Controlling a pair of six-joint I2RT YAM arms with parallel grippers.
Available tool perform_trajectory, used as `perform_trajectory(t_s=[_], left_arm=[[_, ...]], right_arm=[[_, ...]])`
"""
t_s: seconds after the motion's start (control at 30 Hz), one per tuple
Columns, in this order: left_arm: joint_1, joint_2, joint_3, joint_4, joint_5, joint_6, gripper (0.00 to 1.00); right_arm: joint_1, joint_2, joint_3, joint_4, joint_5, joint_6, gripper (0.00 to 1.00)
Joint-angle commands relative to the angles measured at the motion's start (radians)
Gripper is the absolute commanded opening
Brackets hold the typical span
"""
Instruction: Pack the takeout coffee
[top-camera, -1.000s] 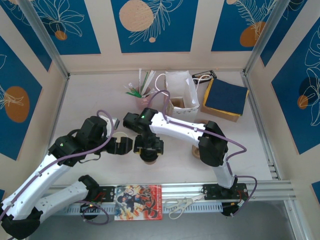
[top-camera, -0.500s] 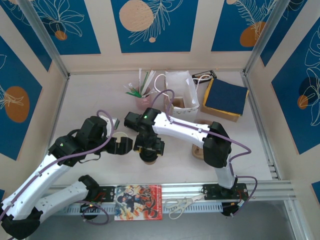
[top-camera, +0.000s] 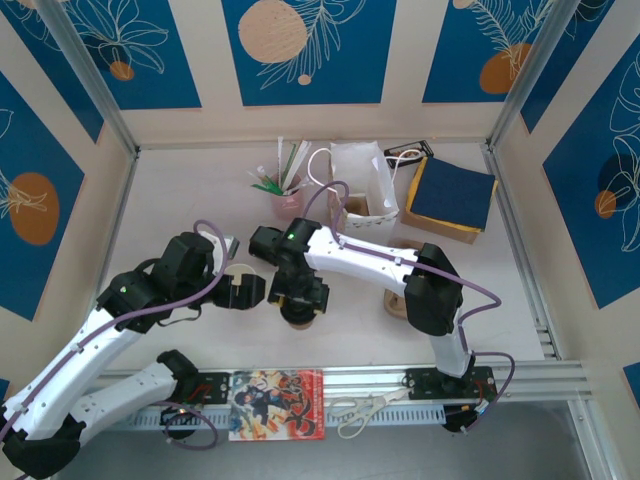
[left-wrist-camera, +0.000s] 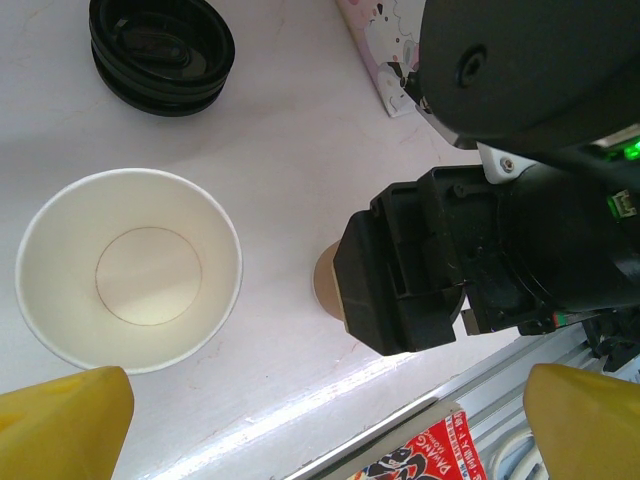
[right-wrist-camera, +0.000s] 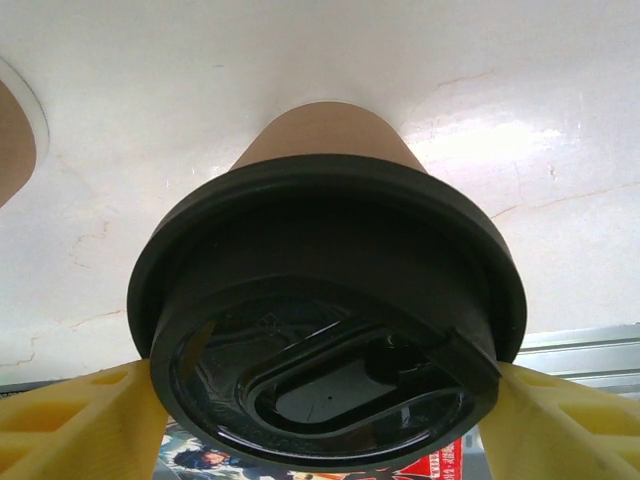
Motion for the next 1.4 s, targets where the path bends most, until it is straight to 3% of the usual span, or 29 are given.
perform_trajectory(t_s=[0.0,0.3,1.37], left_arm=[[0.009,-0.011,-0.008,-0.01,0.007,-0.005,1.0],[0.009,-0.01,-0.009,-0.01,0.006,-0.007,1.0],[0.009,-0.007,-0.01,-0.004,0.01,-0.007,1.0]], right_arm=[[-0.003,-0.029,-0.018,-0.016,-0.008,0.024,0.79],[-0.006,-0.037,-0.028,-0.015,-0.003,0.024,0.76],[-0.008,-0.055,-0.036,-0.015,0.0,0.018,0.8]])
